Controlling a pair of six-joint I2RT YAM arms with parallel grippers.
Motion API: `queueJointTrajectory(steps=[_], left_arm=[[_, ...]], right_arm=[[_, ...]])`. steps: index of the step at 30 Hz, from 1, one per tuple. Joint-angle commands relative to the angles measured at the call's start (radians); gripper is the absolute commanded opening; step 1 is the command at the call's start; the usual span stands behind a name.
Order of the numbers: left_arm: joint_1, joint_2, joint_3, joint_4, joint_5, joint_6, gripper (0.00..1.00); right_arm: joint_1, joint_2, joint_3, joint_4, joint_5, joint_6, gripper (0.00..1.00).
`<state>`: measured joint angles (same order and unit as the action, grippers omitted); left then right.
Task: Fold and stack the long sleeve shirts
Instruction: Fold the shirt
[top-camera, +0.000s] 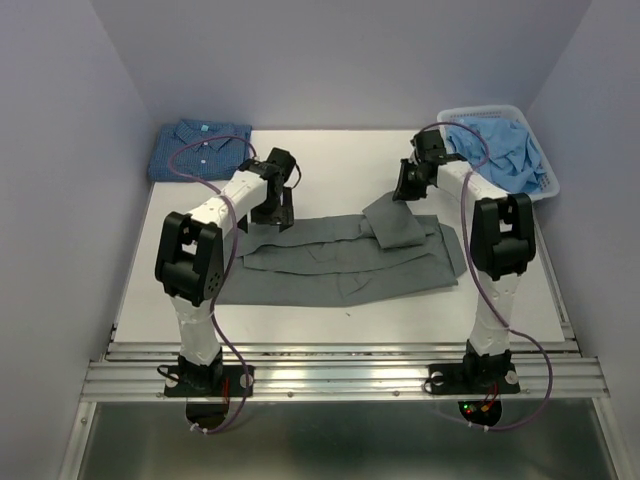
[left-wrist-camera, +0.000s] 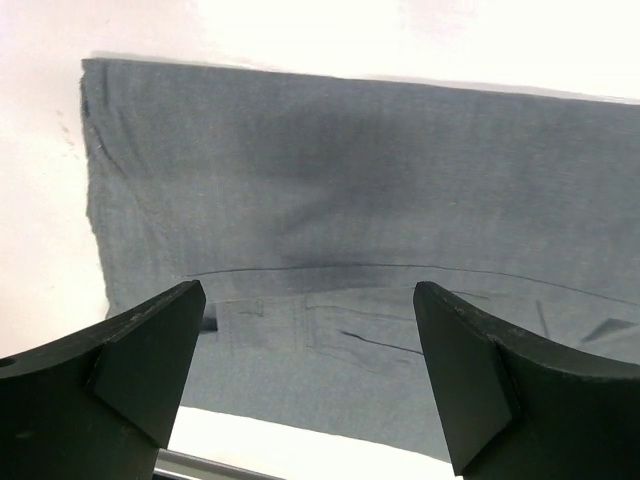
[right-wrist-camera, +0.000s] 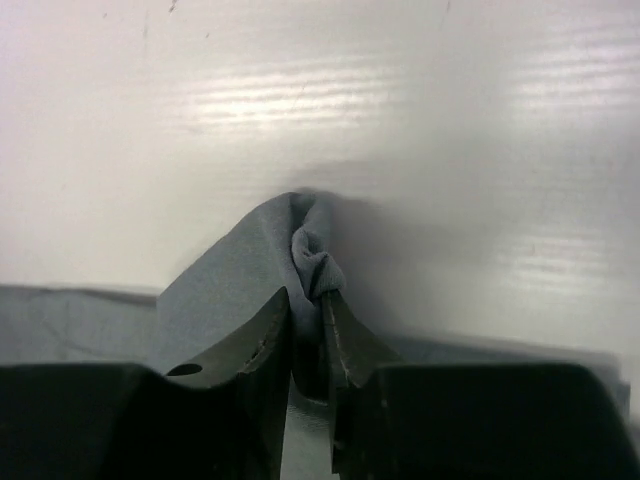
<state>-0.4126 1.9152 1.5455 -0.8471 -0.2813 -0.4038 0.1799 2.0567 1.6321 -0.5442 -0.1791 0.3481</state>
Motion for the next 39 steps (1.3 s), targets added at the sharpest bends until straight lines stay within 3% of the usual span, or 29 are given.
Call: queueJointTrajectory(steps=[1,5,6,11,16,19,25,39], left_arm=[[-0.018,-0.070,0.028,0.058,0.085,0.000,0.99],[-0.072,-0.108,0.002,0.115,0.158,0.000,0.99],[-0.106,-0.122,-0.001,0.147,0.206,0.008,0.99],[-0.224,-0.139,0.013,0.282,0.404,0.049,0.99],[-0.356,-0.079,0.051,0.417,0.543,0.072,0.99],[-0.408,-0.026,0.025,0.526,0.657,0.063,0.99],[-0.434,0.088,0.057,0.615,0.695,0.025,0.99],[-0.437,0.214,0.077,0.720,0.599,-0.024,0.99]], right_arm=[[0.000,0.083,0.086,0.084,0.014,-0.096,0.26],[0.000,0.031,0.038,0.090,-0.008,-0.135,0.69],[0.000,-0.018,0.019,0.090,0.003,-0.139,0.99],[0.000,-0.202,-0.032,0.079,0.139,-0.058,1.00],[-0.022,-0.401,-0.152,0.079,0.373,-0.009,1.00],[-0.080,-0.518,-0.248,0.064,0.405,0.000,1.00],[-0.115,-0.650,-0.365,0.055,0.360,0.014,1.00],[-0.115,-0.716,-0.399,0.049,0.310,-0.009,1.00]])
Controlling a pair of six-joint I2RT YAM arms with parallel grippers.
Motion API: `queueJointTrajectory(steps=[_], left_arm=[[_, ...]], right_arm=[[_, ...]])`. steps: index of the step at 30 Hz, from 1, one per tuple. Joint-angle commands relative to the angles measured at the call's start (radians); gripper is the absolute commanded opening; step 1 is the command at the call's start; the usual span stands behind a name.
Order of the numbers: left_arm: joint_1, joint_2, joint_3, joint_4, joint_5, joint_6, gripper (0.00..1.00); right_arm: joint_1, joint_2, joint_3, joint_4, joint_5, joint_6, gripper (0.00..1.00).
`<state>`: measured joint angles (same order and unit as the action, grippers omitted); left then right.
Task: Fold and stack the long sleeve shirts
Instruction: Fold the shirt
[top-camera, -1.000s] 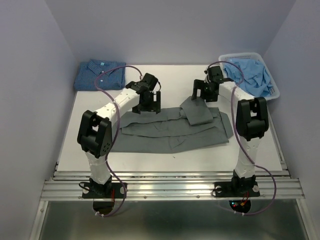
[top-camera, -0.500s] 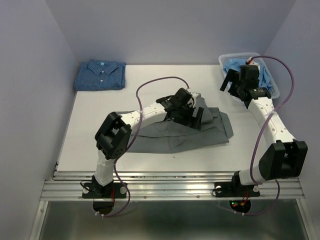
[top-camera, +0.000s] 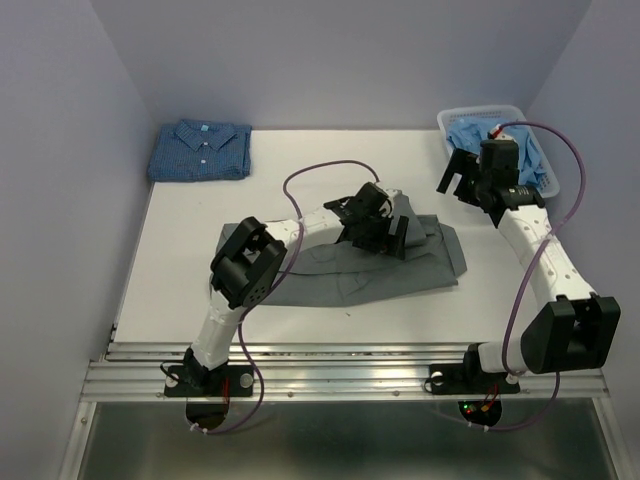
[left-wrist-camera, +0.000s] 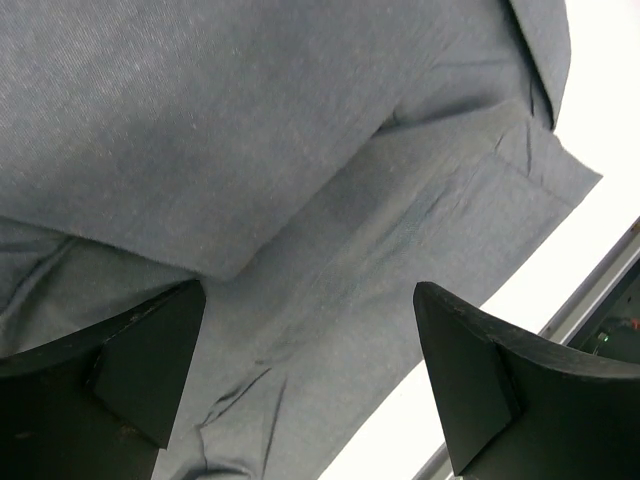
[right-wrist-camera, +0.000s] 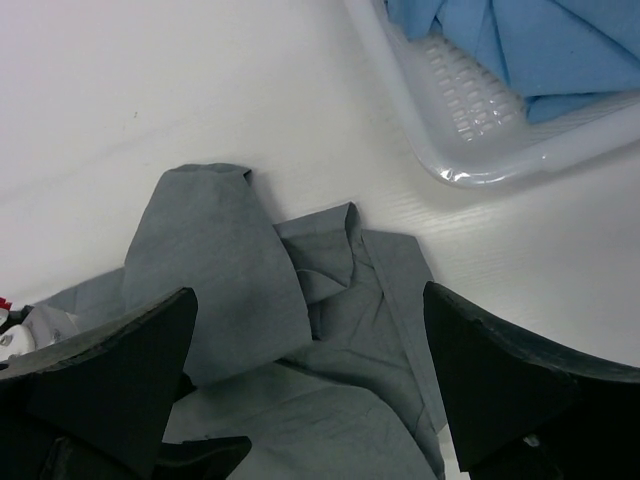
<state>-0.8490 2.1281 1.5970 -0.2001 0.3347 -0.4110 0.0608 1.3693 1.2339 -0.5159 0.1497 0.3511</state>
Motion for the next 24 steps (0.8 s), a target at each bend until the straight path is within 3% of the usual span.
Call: queueJointTrajectory(steps=[1,12,15,17,18,20,21,24], left_arm=[[-0.001,0.009,0.024,0.091,-0.011,-0.020,0.99],[-0.001,0.027,0.023,0.180,-0.025,-0.101,0.97],[-0.001,0.020,0.006,0.212,-0.029,-0.126,0.77],[-0.001,0.023,0.012,0.225,-0.028,-0.132,0.50],[-0.001,0.024,0.017,0.214,-0.029,-0.132,0.32],[-0.001,0.021,0.026,0.202,-0.043,-0.134,0.08],[-0.001,0.018,0.030,0.183,-0.054,-0.138,0.01],[0.001,0.001,0.024,0.148,-0.089,-0.150,0.00]], right_arm=[[0.004,-0.027,-0.002,0.019,-0.022,-0.012,1.00],[0.004,-0.007,-0.014,0.017,-0.064,-0.027,1.00],[0.004,-0.006,-0.014,0.020,-0.073,-0.027,1.00],[0.004,-0.006,-0.016,0.019,-0.075,-0.026,1.00],[0.004,-0.006,-0.016,0.019,-0.078,-0.024,1.00],[0.004,-0.007,-0.016,0.019,-0.079,-0.024,1.00],[0.004,-0.009,-0.016,0.019,-0.082,-0.024,1.00],[0.004,-0.010,-0.017,0.019,-0.084,-0.024,1.00]])
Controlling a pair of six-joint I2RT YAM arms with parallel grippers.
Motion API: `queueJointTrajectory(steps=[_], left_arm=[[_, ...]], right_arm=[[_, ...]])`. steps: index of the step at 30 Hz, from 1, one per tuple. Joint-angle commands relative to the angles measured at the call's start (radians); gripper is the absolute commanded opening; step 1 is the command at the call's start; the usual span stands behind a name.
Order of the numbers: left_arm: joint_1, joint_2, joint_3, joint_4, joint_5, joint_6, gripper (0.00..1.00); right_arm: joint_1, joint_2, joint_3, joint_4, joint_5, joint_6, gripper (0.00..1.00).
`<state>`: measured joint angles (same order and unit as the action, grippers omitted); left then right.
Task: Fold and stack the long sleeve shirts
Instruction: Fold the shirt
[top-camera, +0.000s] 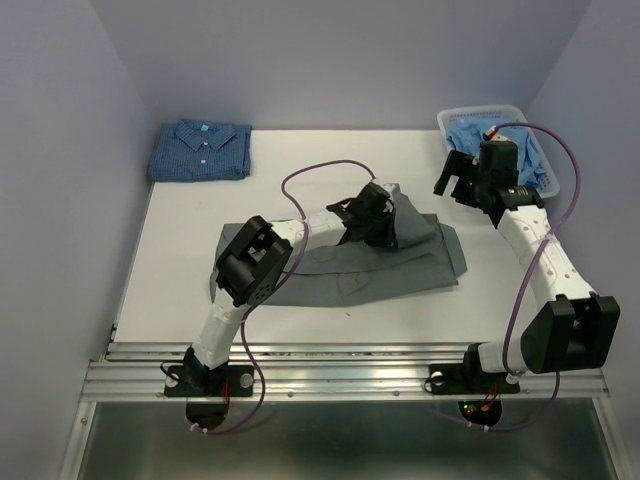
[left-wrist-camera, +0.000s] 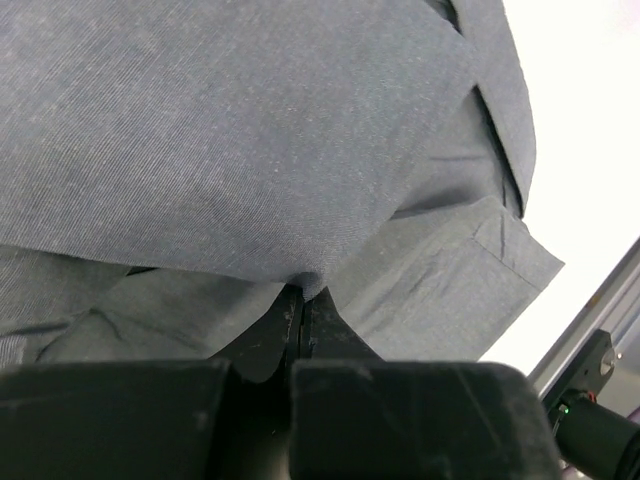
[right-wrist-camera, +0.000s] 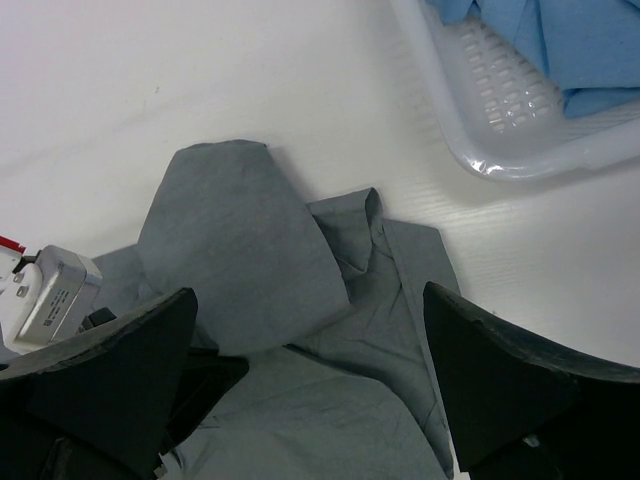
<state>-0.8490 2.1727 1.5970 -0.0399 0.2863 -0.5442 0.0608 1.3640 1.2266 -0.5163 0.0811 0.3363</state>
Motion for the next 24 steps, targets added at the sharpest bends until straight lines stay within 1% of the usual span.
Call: queueJointTrajectory(steps=[1,3,7,10,15,17,18,21,24], left_arm=[[0.001,-0.054,0.021,-0.012,-0.027,-0.017,0.00],[0.001,-0.070,0.005,-0.012,-0.001,-0.020,0.00],[0.002,-0.143,-0.049,-0.011,0.144,-0.013,0.00],[0.008,-0.184,-0.075,-0.052,0.255,0.019,0.00],[0.027,-0.279,-0.124,-0.172,0.275,0.044,0.00],[0.050,-0.304,-0.150,-0.189,0.316,0.044,0.00],[0.059,-0.316,-0.160,-0.192,0.338,0.041,0.00],[0.100,-0.365,-0.209,-0.172,0.480,-0.015,0.00],[0.126,-0.419,-0.264,-0.132,0.528,-0.071,0.00]], right_arm=[[0.004,-0.006,-0.010,0.019,-0.014,-0.010,1.00],[0.004,-0.009,-0.012,0.019,-0.014,-0.010,1.00],[0.004,-0.019,-0.013,0.019,-0.020,-0.010,1.00],[0.004,-0.020,-0.016,0.019,-0.024,-0.005,1.00],[0.004,-0.011,-0.018,0.019,-0.014,0.006,1.00],[0.004,-0.005,-0.016,0.019,-0.029,0.009,1.00],[0.004,-0.003,-0.016,0.019,-0.032,0.007,1.00],[0.004,-0.003,-0.015,0.019,-0.040,0.009,1.00],[0.004,-0.009,-0.016,0.018,-0.038,0.012,1.00]])
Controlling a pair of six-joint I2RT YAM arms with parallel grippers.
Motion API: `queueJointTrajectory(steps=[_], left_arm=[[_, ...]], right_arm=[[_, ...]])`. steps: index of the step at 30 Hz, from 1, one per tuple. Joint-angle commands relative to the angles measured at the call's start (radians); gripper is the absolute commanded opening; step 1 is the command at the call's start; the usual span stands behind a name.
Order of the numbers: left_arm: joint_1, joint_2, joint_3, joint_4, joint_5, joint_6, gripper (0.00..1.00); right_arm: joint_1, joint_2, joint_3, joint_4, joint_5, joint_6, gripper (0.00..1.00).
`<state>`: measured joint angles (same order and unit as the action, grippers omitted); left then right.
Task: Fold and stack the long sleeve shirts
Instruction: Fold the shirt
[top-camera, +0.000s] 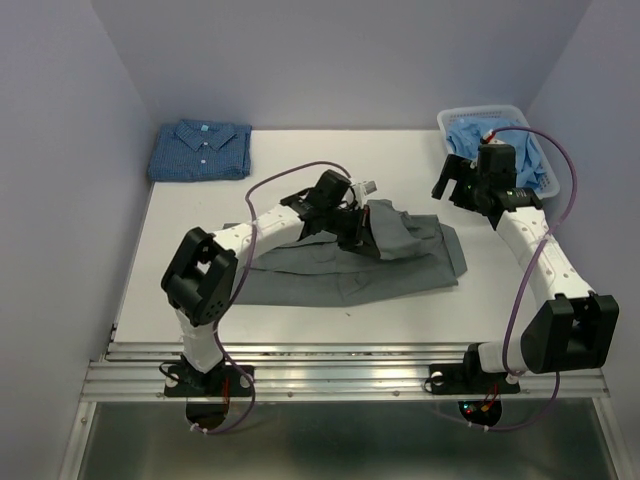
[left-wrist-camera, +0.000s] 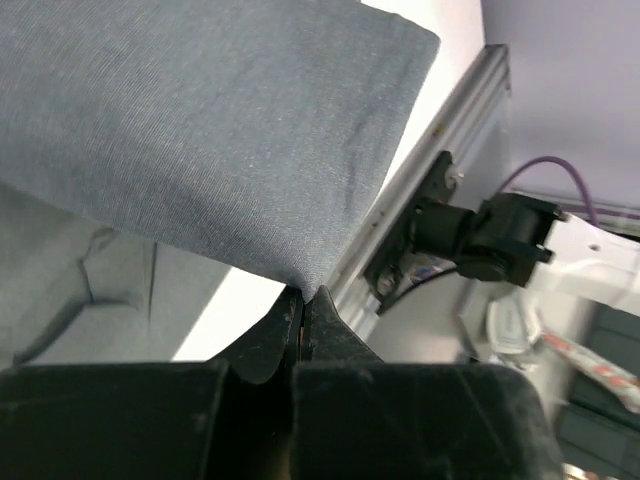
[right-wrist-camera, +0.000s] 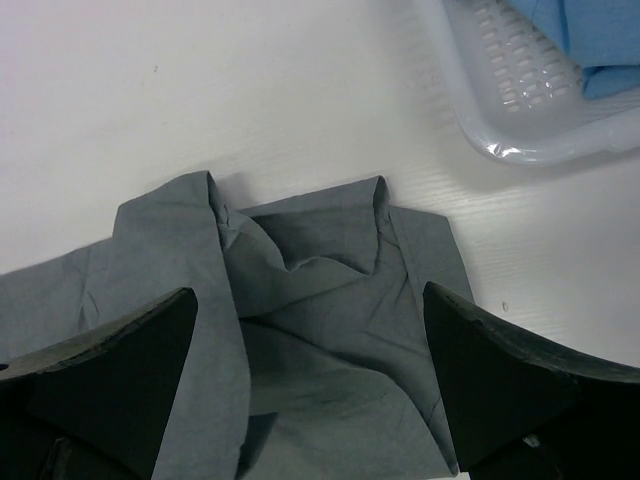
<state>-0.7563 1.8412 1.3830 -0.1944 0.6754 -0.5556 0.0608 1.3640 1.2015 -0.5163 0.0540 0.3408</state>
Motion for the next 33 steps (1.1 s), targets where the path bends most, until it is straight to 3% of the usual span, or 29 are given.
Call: queueJointTrajectory(steps=[1,13,23,27,31,33], left_arm=[[0.050,-0.105,-0.065,0.038,0.171,-0.104,0.00],[0.235,-0.390,-0.401,0.370,0.175,-0.483,0.00],[0.319,-0.517,-0.536,0.423,0.122,-0.674,0.00],[0.359,-0.598,-0.515,0.428,0.098,-0.742,0.00],[0.359,-0.654,-0.394,0.256,0.026,-0.690,0.00],[0.356,-0.671,-0.362,0.227,-0.006,-0.684,0.00]], right_arm=[[0.004,-0.012,0.010,0.018,-0.010,0.007,1.00],[0.004,-0.029,0.006,0.019,-0.014,0.015,1.00],[0.004,-0.029,0.003,0.019,-0.017,0.020,1.00],[0.004,-0.031,0.006,0.019,-0.023,0.023,1.00],[0.004,-0.026,0.007,0.019,-0.046,0.017,1.00],[0.004,-0.022,0.003,0.022,-0.129,-0.012,1.00]])
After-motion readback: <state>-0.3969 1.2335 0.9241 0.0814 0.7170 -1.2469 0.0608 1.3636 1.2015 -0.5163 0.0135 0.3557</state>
